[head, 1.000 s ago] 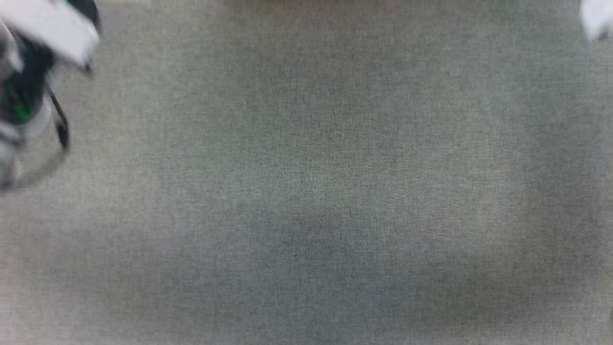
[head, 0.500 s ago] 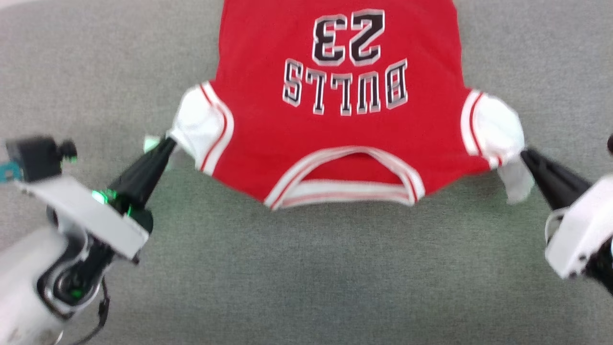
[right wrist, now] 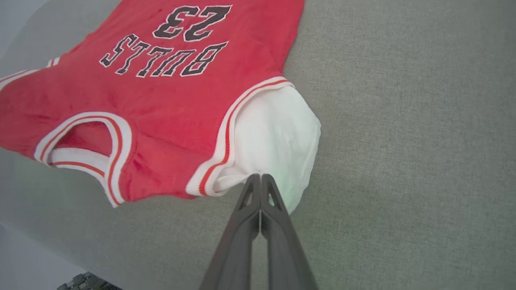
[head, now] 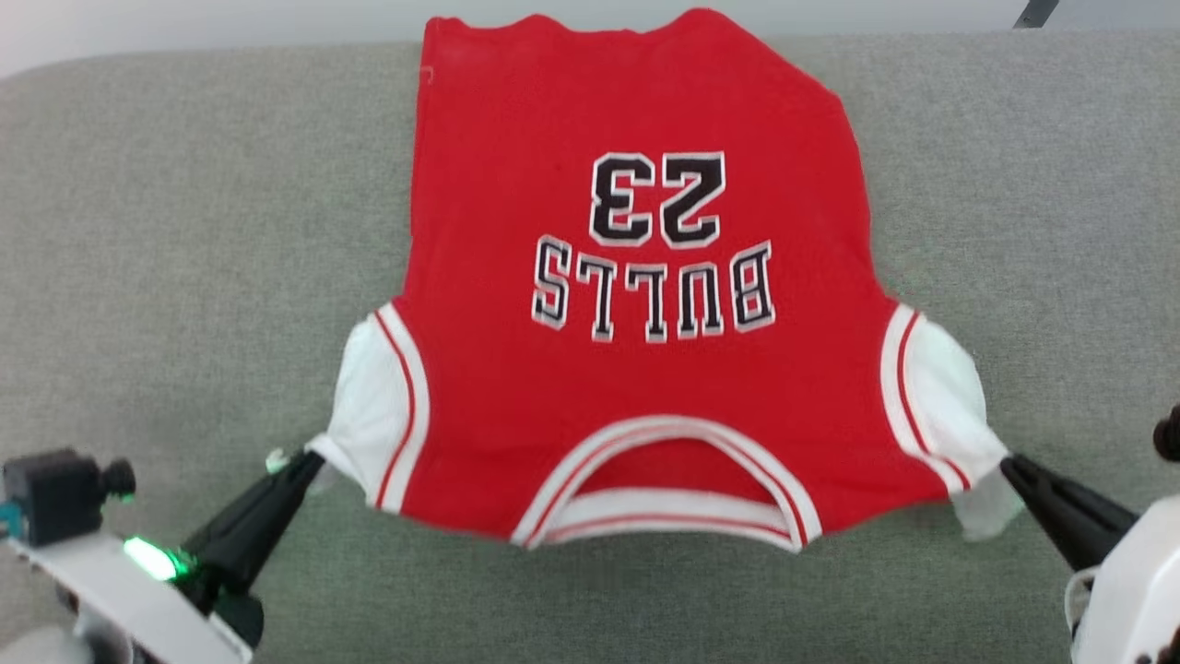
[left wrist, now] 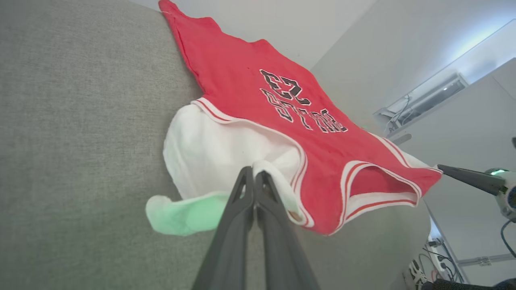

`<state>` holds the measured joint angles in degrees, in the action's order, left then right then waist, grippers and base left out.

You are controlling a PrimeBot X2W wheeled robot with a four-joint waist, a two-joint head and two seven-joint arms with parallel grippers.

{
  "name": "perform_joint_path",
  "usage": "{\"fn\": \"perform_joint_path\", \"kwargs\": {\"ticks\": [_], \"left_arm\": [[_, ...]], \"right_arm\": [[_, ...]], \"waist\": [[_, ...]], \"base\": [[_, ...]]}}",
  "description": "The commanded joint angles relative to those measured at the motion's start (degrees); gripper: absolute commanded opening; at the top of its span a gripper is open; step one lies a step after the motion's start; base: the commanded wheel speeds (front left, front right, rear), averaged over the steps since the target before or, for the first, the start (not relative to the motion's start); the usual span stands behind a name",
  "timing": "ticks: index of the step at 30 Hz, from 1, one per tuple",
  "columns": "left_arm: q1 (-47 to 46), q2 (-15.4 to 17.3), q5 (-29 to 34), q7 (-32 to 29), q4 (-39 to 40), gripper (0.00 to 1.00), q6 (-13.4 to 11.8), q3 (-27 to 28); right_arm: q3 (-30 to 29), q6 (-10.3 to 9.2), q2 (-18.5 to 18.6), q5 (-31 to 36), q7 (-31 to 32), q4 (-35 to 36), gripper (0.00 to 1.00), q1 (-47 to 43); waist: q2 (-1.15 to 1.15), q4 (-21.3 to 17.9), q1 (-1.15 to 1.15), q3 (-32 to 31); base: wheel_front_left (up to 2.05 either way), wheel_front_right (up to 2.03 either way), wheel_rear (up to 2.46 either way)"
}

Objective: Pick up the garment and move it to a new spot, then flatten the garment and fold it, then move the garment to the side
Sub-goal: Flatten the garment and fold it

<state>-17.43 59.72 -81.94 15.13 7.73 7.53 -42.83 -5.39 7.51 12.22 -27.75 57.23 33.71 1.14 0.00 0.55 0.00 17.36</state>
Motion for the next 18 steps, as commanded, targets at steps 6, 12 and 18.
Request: {"fn": "perform_joint_path", "kwargs": {"ticks": [6,12,18], "left_arm": [[9.6,4.91,-0.81,-0.03,7.37,0.0,-0.08,4.44],[15.41,8.41,-0.2,-0.02,12.19,0.0,-0.08,6.98],[15.32,7.47,1.38,-0.62,11.73,0.0,-0.08,6.74]], "right_arm": [[0.06,-0.04,0.95,-1.98,3.73,5.42,0.0,-6.26],[-0.72,-0.04,1.17,-2.34,6.44,9.09,0.0,-9.66],[0.15,-0.04,0.86,-2.84,6.27,7.86,0.0,-8.31]], "waist": [[0.0,0.02,0.0,0.25],[0.0,0.32,0.0,1.59],[0.0,0.33,0.0,2.58]], "base": [[0.0,0.0,0.0],[0.0,0.0,0.0],[0.0,0.0,0.0]]}}
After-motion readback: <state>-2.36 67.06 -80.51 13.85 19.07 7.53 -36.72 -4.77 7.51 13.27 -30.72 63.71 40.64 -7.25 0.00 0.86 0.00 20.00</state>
